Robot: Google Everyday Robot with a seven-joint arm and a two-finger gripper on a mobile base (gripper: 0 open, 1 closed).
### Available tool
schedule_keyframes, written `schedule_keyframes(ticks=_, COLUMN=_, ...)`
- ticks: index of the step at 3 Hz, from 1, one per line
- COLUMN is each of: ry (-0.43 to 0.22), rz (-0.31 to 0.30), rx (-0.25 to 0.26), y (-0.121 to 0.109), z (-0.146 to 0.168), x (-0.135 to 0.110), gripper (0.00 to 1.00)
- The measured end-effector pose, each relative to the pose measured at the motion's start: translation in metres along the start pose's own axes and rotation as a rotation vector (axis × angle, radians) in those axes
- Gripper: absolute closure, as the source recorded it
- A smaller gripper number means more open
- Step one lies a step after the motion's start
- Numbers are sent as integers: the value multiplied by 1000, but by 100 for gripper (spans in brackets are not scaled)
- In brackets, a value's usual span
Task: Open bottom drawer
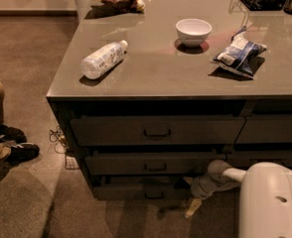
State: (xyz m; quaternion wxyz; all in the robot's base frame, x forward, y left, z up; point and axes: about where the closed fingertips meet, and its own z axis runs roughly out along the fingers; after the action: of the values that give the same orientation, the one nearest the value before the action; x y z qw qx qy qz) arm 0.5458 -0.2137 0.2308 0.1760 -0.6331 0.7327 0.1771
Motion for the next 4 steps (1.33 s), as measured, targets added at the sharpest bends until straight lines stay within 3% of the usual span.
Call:
schedule_keyframes(ticks=3, ry=4, rz=60, rx=7, y=-26, z=36, x=19, gripper=0)
schedule_keyframes(ticks=4, ry=-7, rz=80, rx=-9, y=-24, z=47, x=26, gripper=18)
